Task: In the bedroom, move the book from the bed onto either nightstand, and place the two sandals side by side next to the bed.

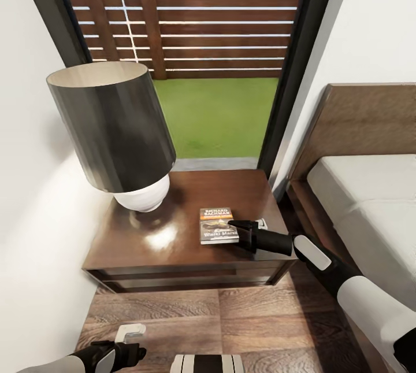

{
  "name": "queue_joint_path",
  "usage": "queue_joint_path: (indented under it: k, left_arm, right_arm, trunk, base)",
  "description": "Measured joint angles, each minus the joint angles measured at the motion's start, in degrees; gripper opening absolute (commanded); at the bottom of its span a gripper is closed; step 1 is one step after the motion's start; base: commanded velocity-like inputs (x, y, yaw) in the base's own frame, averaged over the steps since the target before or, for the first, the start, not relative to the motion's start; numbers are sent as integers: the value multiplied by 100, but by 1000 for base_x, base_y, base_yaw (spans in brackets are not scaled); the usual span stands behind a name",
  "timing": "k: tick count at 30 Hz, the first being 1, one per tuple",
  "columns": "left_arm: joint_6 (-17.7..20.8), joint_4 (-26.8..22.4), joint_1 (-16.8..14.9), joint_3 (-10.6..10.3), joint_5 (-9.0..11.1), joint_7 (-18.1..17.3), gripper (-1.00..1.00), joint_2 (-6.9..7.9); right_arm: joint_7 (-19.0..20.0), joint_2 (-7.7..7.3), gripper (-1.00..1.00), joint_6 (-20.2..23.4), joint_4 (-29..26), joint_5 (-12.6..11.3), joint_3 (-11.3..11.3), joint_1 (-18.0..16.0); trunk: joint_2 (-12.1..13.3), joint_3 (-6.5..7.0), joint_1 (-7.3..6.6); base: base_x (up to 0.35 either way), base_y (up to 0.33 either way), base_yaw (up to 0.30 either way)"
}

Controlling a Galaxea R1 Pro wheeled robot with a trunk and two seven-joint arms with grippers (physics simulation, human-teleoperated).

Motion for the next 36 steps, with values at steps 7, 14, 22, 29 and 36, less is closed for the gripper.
queue_joint_path:
  k: [7, 14, 22, 29, 36]
  left_arm:
    - [0, 1, 0, 0, 0, 0, 100, 0]
    - [4, 2, 1, 0, -1, -1, 100, 0]
    - [1, 1, 0, 0, 4, 0, 100, 0]
    - [0, 1, 0, 0, 2, 0, 100, 0]
    - [0, 3, 0, 0, 3, 0, 100, 0]
  right_arm:
    - [-54, -4, 100, 0, 3, 2, 0, 0]
    - [-744, -7, 100, 6, 11, -1, -13, -1]
    - [-1153, -7, 100, 15, 11, -39, -17, 0]
    - [-1209, -8, 100, 18, 11, -36, -10, 0]
    - [-1226, -9, 100, 22, 11, -35, -8, 0]
  trunk:
    - [0, 0, 0]
    - [0, 0, 1]
    - [0, 0, 0]
    - [0, 0, 0]
    - [0, 0, 0]
  base:
    - [0, -6, 0]
    - [-82, -163, 0]
    - [-34, -58, 0]
    - [-6, -10, 0]
    - [-1, -2, 0]
